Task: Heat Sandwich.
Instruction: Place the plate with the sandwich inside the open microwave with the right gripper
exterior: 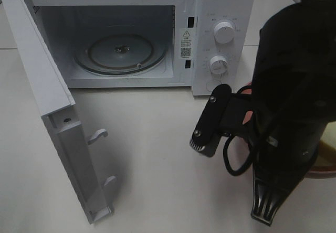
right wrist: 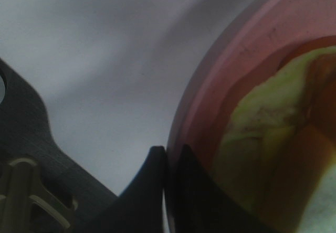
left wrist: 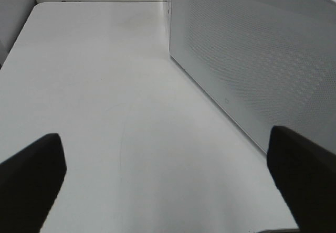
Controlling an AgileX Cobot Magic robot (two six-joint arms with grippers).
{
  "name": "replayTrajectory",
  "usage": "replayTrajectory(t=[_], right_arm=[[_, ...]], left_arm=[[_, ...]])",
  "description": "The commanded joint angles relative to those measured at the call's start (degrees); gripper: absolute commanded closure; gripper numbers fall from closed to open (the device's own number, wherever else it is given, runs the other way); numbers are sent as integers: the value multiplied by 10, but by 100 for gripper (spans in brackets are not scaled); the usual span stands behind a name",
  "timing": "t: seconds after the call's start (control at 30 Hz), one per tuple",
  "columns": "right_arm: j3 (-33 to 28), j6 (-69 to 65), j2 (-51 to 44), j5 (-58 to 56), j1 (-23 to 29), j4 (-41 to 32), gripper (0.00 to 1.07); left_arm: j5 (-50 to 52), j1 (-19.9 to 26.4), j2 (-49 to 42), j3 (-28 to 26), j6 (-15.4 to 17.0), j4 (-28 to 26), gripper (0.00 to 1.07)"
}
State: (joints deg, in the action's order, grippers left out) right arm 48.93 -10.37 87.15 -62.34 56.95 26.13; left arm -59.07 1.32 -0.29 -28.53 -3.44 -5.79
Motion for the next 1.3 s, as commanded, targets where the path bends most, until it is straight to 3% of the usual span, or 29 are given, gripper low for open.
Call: replayTrajectory(t=[0.03,0.27,0.6,0.9,1.3], right_arm=[[-3,21,-4,-9,21,14,107],[-3,78,-4,-6,58,14,107],[-3,197,-4,33,58,13,107],[-3,219,-4,102,58,21,107],[-3,392,-4,151,1,-20,107]], left_arm=[[1,-3,-15,2,-2,-3,5],[1,-3,-15,2,-2,-3,5],[1,-3,-15,2,-2,-3,5],[1,-3,-15,2,-2,-3,5],[1,-3,-15,2,-2,-3,5]])
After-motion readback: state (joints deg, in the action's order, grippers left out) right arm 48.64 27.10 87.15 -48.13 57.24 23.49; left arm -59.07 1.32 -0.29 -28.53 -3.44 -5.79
